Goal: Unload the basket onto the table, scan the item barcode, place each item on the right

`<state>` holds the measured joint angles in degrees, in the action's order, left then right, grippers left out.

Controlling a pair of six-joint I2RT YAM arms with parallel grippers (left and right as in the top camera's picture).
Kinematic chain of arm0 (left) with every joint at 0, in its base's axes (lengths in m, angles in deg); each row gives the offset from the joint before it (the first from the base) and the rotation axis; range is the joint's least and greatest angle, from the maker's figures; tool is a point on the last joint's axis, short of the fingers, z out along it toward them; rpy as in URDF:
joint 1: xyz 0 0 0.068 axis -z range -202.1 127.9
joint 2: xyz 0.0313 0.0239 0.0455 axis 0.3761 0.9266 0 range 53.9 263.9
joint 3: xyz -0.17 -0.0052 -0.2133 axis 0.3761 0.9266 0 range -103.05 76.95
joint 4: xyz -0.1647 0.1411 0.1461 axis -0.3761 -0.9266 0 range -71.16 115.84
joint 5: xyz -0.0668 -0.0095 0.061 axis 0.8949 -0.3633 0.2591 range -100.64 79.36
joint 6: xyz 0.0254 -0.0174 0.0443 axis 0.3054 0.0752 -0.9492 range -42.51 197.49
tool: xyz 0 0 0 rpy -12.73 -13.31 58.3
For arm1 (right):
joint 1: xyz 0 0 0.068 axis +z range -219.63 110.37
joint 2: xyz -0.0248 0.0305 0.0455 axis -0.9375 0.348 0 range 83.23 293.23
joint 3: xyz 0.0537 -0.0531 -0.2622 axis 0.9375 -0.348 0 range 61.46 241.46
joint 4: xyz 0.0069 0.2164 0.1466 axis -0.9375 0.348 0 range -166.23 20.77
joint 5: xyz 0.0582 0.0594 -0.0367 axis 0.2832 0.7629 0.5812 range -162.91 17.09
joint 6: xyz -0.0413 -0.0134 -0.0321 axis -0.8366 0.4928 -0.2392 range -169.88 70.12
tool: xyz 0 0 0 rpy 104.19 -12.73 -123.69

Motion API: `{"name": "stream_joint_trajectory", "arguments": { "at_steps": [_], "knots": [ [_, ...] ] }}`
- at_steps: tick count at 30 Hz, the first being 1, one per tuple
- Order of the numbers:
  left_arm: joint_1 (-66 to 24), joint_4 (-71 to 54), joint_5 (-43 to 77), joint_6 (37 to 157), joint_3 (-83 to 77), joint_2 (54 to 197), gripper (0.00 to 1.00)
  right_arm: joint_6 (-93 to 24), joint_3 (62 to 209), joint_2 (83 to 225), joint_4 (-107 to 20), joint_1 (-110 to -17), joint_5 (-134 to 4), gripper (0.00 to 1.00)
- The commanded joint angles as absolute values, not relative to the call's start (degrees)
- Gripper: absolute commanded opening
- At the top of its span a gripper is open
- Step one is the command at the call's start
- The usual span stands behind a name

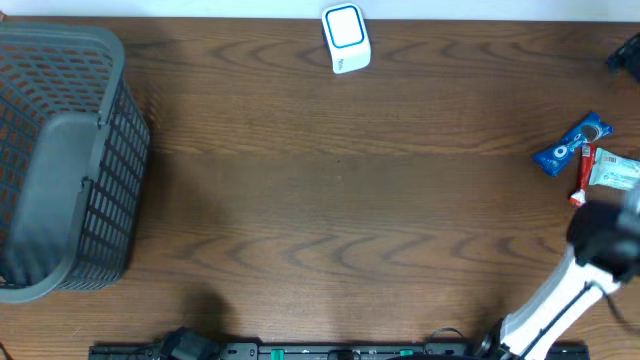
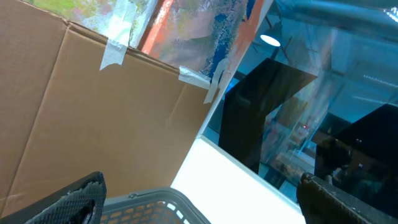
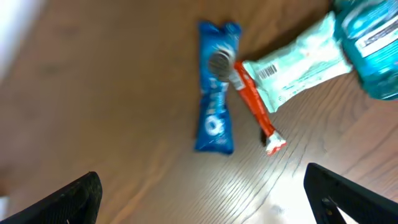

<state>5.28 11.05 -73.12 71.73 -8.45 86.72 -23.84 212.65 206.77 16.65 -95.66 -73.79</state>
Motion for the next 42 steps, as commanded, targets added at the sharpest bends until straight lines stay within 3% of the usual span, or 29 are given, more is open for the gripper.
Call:
{"name": "stream_joint_trajectory", "arguments": {
  "at_steps": [1, 22, 24, 25, 27, 35, 42],
  "knots": [
    [5.1, 11.3, -73.2, 72.2, -8.5, 86.2, 0.98, -24.3, 213.6, 195.7, 20.6, -93.4, -71.6, 0.99],
    [5.1, 11.3, -73.2, 72.2, -8.5, 86.2, 0.98, -25.1, 213.6, 154.0, 21.0, -93.2, -72.5, 0.99],
    [5.1, 11.3, -73.2, 72.2, -8.5, 86.2, 0.98, -25.1, 213.6, 151.0, 21.0, -93.2, -76.3, 0.72],
    [5.1, 11.3, -73.2, 72.2, -8.5, 86.2, 0.98, -25.2, 213.5, 149.7, 21.1, -93.2, -76.7, 0.67],
    [5.1, 11.3, -73.2, 72.2, -8.5, 86.2, 0.98, -25.3, 213.5, 147.1, 21.1, -92.8, -76.4, 0.99],
    [5.1, 11.3, -73.2, 72.2, -8.5, 86.2, 0.98, -25.3, 208.2, 137.2, 20.7, -88.1, -78.3, 0.99],
    [5.1, 11.3, -73.2, 72.2, -8.5, 86.2, 0.98, -25.1, 184.9, 123.5, 9.5, -79.9, -81.9, 0.99]
  ]
}}
